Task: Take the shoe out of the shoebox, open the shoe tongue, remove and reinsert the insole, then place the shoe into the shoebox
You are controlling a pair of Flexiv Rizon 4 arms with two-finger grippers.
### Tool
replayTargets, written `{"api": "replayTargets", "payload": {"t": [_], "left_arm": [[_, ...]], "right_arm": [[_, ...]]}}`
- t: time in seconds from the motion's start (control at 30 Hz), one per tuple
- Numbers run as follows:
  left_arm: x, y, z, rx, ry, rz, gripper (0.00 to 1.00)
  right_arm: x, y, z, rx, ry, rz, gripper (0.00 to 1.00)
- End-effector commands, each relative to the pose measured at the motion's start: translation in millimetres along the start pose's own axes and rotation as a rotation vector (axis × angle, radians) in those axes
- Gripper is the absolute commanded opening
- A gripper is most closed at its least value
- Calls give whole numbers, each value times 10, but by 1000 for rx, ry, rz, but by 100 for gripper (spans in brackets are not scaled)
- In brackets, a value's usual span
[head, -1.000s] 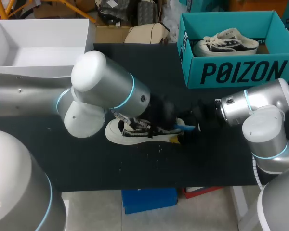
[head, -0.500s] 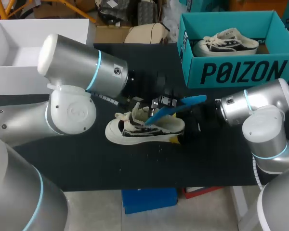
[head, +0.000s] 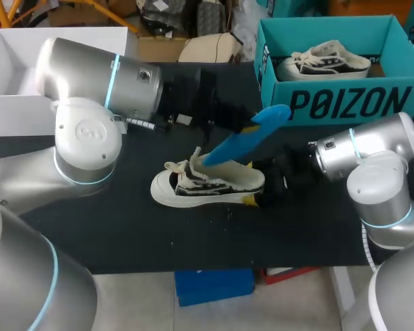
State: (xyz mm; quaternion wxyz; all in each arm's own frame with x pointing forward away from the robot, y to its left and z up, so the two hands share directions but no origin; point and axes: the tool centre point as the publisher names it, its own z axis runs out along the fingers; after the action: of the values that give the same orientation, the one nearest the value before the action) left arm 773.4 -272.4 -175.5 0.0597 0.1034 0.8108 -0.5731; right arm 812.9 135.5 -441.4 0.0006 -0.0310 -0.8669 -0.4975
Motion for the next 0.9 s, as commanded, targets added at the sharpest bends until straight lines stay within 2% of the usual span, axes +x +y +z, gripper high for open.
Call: {"api": "replayTargets", "payload": {"t": [0.03,0.27,0.3,0.37,0.43,0.6,0.67,0.9], "left_arm": [[-9,-35,-1,-46,1,-2,0],[-9,-35,-1,-46,1,-2,0],[30,-35,-42,13,13,-85,0],[92,-75,-115,68,18,-157,0],[119,-144,-165,176,26,-261,0],[126,-414,-270,269,39,-349,0],[125,-547,-309,333,44,-384,0],[146,-925,-408,486,80,-459,0]], "right_arm": [[-1,-36,13,1,0,0,0],[-1,-36,13,1,0,0,0],[-1,-36,13,1,0,0,0],[-1,-36,13,1,0,0,0],[-1,-36,13,1,0,0,0],[-1,-36,13,1,0,0,0],[-1,-36,13,1,0,0,0],[-1,-36,13,1,0,0,0]]}}
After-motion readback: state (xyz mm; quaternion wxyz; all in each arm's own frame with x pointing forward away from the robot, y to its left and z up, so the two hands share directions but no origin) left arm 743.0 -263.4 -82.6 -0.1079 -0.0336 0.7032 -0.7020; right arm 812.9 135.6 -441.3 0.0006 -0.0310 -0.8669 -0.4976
